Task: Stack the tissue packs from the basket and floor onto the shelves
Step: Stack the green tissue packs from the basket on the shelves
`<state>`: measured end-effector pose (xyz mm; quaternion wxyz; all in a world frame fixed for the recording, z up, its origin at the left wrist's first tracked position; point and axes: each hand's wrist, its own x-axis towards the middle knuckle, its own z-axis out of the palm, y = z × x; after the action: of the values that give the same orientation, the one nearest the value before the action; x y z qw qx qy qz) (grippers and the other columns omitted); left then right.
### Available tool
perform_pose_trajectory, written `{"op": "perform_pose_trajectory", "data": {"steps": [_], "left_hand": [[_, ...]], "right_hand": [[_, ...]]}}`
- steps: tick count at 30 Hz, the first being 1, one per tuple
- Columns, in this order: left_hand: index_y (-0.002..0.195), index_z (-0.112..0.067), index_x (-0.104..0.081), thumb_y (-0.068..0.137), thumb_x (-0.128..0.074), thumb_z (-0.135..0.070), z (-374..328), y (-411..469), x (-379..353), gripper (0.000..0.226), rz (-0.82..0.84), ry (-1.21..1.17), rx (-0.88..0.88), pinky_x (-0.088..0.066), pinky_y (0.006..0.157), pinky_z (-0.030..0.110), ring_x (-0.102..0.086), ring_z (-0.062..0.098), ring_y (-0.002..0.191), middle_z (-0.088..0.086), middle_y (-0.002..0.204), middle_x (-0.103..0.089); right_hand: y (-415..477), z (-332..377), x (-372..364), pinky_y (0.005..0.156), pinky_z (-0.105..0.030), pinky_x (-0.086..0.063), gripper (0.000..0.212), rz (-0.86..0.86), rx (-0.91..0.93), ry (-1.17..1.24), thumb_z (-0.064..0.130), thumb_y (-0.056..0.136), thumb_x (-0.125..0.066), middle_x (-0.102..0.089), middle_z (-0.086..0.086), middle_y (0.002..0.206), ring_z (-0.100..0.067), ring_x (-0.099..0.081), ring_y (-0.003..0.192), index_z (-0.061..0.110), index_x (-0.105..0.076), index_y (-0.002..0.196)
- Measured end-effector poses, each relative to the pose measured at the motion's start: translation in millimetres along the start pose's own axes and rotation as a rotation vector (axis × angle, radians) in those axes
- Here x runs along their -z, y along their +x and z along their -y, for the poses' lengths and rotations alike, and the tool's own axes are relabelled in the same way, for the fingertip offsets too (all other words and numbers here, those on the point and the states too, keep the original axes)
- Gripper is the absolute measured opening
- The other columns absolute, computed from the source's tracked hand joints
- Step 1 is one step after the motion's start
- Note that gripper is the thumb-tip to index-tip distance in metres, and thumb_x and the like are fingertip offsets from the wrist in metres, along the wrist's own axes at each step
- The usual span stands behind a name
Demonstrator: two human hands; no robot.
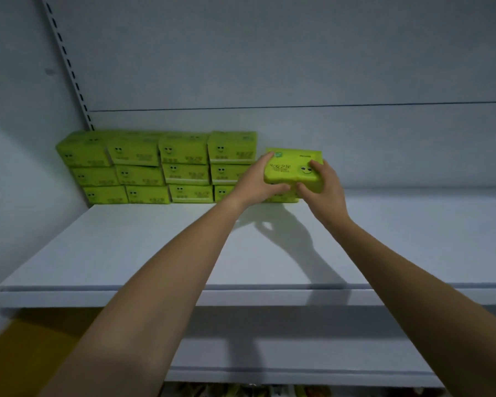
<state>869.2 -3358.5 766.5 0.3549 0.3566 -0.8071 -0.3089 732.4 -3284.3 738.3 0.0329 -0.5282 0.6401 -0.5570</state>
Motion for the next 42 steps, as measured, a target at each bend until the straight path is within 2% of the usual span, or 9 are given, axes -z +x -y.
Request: {"op": "perform_pose_trajectory", "data": {"steps": [4,9,14,19,22,29,33,37,42], "left_hand": [[0.141,-0.013,-0.035,0.077,-0.075,-0.021,2.6,35.9,-26.6,0.076,-0.079,0.092,-0.011,-0.036,0.104,0.030,-0.044,0.024,0.128,0.010,0.140,-0.045],[0.134,-0.009,-0.043,0.083,-0.069,-0.024,18.5,59.9,-40.5,0.060,-0.207,0.287,-0.002,-0.033,0.099,0.025,-0.044,0.024,0.127,0.011,0.138,-0.042],[0.126,-0.010,-0.052,0.089,-0.059,-0.027,35.2,57.6,-46.6,0.041,-0.272,0.639,-0.019,-0.042,0.095,0.039,-0.044,0.029,0.125,0.013,0.141,-0.035],[0.085,-0.012,-0.063,0.056,-0.080,-0.008,40.4,53.0,-48.5,0.033,-0.380,1.010,-0.252,-0.047,0.060,0.027,-0.061,0.027,0.079,0.010,0.091,-0.063],[0.078,-0.013,-0.063,0.054,-0.077,-0.002,45.2,49.0,-48.1,0.030,-0.278,1.032,-0.313,-0.044,0.057,0.026,-0.059,0.027,0.073,0.007,0.084,-0.062],[0.091,-0.004,-0.066,0.063,-0.071,-0.007,56.5,41.0,-50.1,0.029,-0.149,0.988,-0.201,-0.050,0.066,0.033,-0.062,0.031,0.083,0.015,0.098,-0.062],[0.130,-0.004,-0.049,0.090,-0.050,-0.016,49.2,33.3,-53.1,0.042,-0.070,0.901,-0.127,-0.037,0.098,0.040,-0.044,0.031,0.123,0.016,0.137,-0.044],[0.144,-0.010,-0.032,0.098,-0.039,-0.025,46.7,15.0,-50.3,0.049,-0.027,0.845,-0.106,-0.020,0.111,0.034,-0.025,0.021,0.140,0.008,0.152,-0.027],[0.146,-0.014,-0.028,0.100,-0.033,-0.030,46.0,-17.8,-31.7,0.048,-0.003,0.789,-0.055,-0.016,0.116,0.036,-0.019,0.018,0.143,0.003,0.154,-0.024]], "right_hand": [[35.1,-28.2,-3.0,0.108,-0.026,-0.026,0.058,0.024,-0.045,0.015,0.016,0.083,-0.064,-0.034,-0.008,0.147,-0.018,-0.030,0.137,0.011,-0.041,0.136],[63.3,-48.4,-18.9,0.091,-0.008,-0.022,0.057,0.117,-0.052,0.026,0.012,0.084,-0.063,-0.034,-0.014,0.143,-0.021,-0.035,0.132,0.006,-0.041,0.136],[68.8,-57.1,-33.1,0.075,-0.004,-0.028,0.055,0.207,-0.088,0.039,0.008,0.084,-0.060,-0.030,-0.016,0.134,-0.017,-0.047,0.096,0.011,-0.042,0.136],[71.0,-60.4,-40.2,0.089,-0.017,-0.030,0.057,0.154,-0.037,-0.046,0.010,0.081,-0.062,-0.038,-0.016,0.130,-0.027,-0.042,0.117,0.014,-0.043,0.136],[71.6,-58.4,-42.6,0.085,-0.020,-0.033,0.057,0.085,-0.037,-0.052,0.008,0.081,-0.061,-0.037,-0.017,0.128,-0.029,-0.044,0.113,0.011,-0.042,0.134],[77.6,-58.5,-47.6,0.080,-0.030,-0.041,0.049,0.143,-0.080,-0.062,0.005,0.086,-0.053,-0.041,-0.015,0.127,-0.028,-0.053,0.102,0.008,-0.042,0.134],[76.1,-63.2,-41.4,0.091,-0.031,-0.041,0.059,0.254,-0.097,-0.025,0.006,0.089,-0.048,-0.047,-0.014,0.129,-0.027,-0.050,0.117,0.009,-0.028,0.144],[67.7,-58.4,-32.6,0.104,-0.030,-0.028,0.070,0.361,-0.167,-0.056,0.011,0.094,-0.047,-0.029,-0.012,0.150,-0.028,-0.029,0.137,0.006,-0.003,0.148],[35.8,-40.2,-29.1,0.111,-0.037,-0.016,0.070,0.304,-0.063,-0.186,0.022,0.089,-0.052,-0.024,-0.018,0.150,-0.033,-0.020,0.139,0.004,-0.015,0.147]]}}
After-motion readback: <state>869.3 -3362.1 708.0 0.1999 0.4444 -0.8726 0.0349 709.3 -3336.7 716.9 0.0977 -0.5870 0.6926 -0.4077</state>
